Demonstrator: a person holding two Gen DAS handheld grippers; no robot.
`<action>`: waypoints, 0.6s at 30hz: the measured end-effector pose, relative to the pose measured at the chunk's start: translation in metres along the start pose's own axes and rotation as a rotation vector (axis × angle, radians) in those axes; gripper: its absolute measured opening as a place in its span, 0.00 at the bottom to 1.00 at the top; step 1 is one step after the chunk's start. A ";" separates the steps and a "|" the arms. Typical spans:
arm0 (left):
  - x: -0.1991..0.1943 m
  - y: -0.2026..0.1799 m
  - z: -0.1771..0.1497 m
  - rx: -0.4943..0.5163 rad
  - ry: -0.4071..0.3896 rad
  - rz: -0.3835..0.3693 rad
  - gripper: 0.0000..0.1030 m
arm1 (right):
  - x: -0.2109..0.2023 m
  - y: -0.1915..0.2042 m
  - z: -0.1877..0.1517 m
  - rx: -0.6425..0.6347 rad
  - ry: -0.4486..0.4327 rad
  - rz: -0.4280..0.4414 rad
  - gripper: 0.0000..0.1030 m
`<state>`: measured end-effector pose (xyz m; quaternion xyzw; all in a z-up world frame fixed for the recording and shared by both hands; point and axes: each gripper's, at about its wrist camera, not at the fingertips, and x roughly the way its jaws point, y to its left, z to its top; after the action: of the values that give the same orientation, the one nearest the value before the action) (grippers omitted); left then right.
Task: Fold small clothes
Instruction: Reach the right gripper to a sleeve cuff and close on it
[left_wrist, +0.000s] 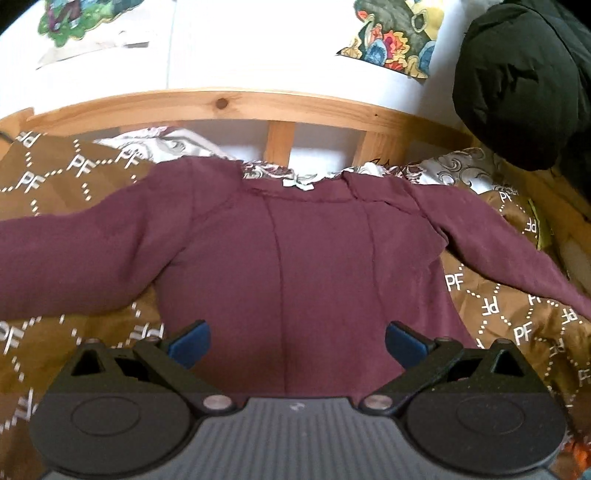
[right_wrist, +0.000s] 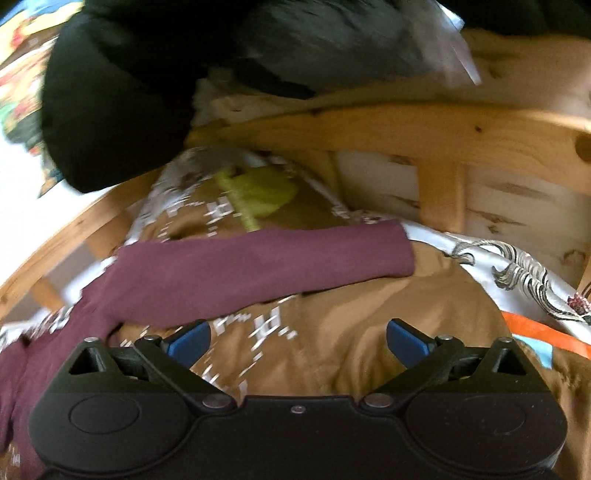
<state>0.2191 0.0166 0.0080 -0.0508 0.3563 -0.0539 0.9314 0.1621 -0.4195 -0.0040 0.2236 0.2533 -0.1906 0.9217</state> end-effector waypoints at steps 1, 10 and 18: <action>0.001 0.002 -0.003 0.012 -0.016 -0.005 0.99 | 0.008 -0.005 0.003 0.030 0.001 -0.021 0.94; 0.011 0.023 -0.017 0.033 -0.081 -0.011 0.99 | 0.055 -0.035 0.019 0.290 -0.013 -0.156 0.80; 0.019 0.039 -0.017 -0.008 -0.077 -0.031 0.99 | 0.079 -0.028 0.032 0.318 -0.079 -0.234 0.25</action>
<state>0.2238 0.0515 -0.0225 -0.0623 0.3194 -0.0649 0.9433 0.2246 -0.4772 -0.0317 0.3275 0.2080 -0.3425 0.8557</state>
